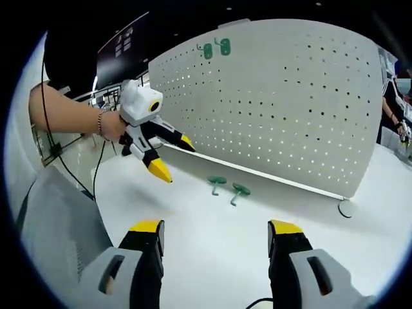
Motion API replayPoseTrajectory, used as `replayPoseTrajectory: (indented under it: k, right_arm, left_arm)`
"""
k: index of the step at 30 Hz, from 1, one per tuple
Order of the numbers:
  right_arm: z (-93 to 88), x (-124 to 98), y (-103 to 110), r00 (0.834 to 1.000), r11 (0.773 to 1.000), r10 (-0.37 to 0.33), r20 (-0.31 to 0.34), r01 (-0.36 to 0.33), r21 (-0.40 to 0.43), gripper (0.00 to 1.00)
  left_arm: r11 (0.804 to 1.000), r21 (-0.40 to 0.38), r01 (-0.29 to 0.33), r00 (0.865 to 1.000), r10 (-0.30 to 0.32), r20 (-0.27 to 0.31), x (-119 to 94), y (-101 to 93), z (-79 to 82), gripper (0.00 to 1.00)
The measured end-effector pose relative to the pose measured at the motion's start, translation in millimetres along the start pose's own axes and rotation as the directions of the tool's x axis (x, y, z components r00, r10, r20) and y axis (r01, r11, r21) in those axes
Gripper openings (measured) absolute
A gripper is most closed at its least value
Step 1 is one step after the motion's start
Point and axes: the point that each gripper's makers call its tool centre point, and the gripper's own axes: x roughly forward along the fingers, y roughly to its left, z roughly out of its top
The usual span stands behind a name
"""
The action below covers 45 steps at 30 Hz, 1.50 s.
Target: Insert the hook assembly into the mounting plate slot until the hook locks in place.
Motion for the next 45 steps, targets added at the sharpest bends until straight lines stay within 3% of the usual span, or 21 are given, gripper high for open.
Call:
replayPoseTrajectory:
  k: [14,27,45]
  right_arm:
    - [-0.2,1.3,0.7,1.000,1.000,0.006,-0.002,-0.006,0.005,0.63]
    - [-2.7,-3.4,-3.4,1.000,1.000,-0.005,-0.009,0.005,0.007,0.62]
    - [-4.8,-9.0,-5.5,1.000,1.000,-0.003,-0.007,0.004,0.014,0.62]
  left_arm:
    - [0.997,0.033,0.067,0.995,-0.064,-0.078,19.4,3.0,-12.9,0.72]
    - [0.990,0.101,0.099,0.987,-0.085,-0.138,39.1,12.6,-12.7,0.72]
    - [0.972,0.150,0.180,0.965,-0.146,-0.216,67.4,9.9,-16.2,0.71]
